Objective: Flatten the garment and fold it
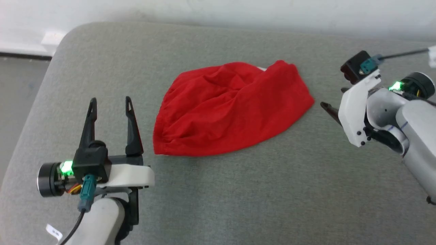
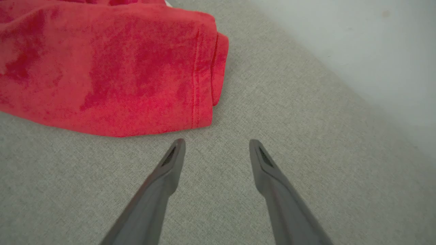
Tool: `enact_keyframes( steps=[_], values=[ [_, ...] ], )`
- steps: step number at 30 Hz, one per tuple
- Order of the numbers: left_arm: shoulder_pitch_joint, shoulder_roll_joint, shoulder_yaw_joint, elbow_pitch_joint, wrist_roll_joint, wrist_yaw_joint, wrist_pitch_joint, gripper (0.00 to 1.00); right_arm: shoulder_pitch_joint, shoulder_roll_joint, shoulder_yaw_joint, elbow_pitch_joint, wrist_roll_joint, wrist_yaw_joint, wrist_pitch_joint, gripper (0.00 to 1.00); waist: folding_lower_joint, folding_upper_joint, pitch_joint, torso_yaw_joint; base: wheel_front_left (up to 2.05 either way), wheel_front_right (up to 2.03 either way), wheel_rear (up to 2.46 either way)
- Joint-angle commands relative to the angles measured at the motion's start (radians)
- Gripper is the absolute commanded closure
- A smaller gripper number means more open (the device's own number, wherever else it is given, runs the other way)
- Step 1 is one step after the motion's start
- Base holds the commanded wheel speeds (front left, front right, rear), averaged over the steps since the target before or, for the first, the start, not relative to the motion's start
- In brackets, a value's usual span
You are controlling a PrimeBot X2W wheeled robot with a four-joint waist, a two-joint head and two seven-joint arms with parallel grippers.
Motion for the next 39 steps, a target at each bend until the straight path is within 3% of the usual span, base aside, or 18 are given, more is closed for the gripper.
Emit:
enact_keyframes(
  steps=[1,5,10,18,19,20,28,33,37,39],
  values=[
    [0.027,-0.033,0.039,0.000,0.032,-0.013,-0.004,0.00,-0.041,-0.012,0.044,0.013,0.045,-0.001,0.051,0.00,-0.0001,0.0000,0.047,0.046,0.00,0.00,0.00],
    [0.054,-0.123,0.121,0.002,0.107,-0.055,-0.004,0.00,-0.117,-0.024,0.121,0.058,0.124,-0.001,0.113,0.00,-0.0001,0.0000,0.086,0.081,0.00,0.00,0.00],
    [0.061,-0.218,0.187,0.000,0.176,-0.130,-0.004,0.00,-0.172,-0.013,0.163,0.164,0.158,-0.001,0.101,0.00,-0.0001,0.0000,0.127,0.118,0.00,0.00,0.00],
    [0.057,-0.306,0.263,0.019,0.250,-0.238,-0.004,0.00,-0.157,0.007,0.259,0.253,0.236,-0.001,0.079,0.00,-0.0001,0.0000,0.156,0.131,0.00,0.00,0.00],
    [0.059,-0.312,0.273,0.020,0.258,-0.247,-0.004,0.00,-0.161,0.005,0.271,0.251,0.243,-0.001,0.066,0.77,-0.0001,0.0000,0.155,0.125,0.00,0.00,0.00],
    [0.060,-0.318,0.281,0.022,0.264,-0.255,-0.004,0.00,-0.167,0.001,0.279,0.245,0.250,-0.001,0.043,1.00,-0.0001,0.0000,0.152,0.120,0.00,0.00,0.00],
    [0.106,-0.335,0.357,0.036,0.298,-0.300,-0.004,0.00,-0.240,-0.088,0.336,0.085,0.265,-0.001,-0.195,1.00,-0.0001,0.0000,0.075,0.042,0.00,0.00,0.00],
    [0.157,-0.341,0.386,0.039,0.312,-0.318,-0.004,0.00,-0.177,-0.241,0.338,-0.132,0.302,-0.001,-0.286,1.00,-0.0001,0.0000,0.007,-0.002,0.00,0.00,0.00],
    [0.194,-0.345,0.405,0.031,0.321,-0.328,-0.005,0.00,-0.028,-0.372,0.298,-0.302,0.344,-0.001,-0.308,1.00,-0.0001,0.0000,-0.024,-0.038,0.00,0.00,0.00],
    [0.199,-0.346,0.407,0.030,0.323,-0.332,-0.005,0.00,0.017,-0.399,0.283,-0.332,0.350,-0.001,-0.312,1.00,-0.0001,0.0000,-0.028,-0.045,0.00,0.00,0.00]
  ],
)
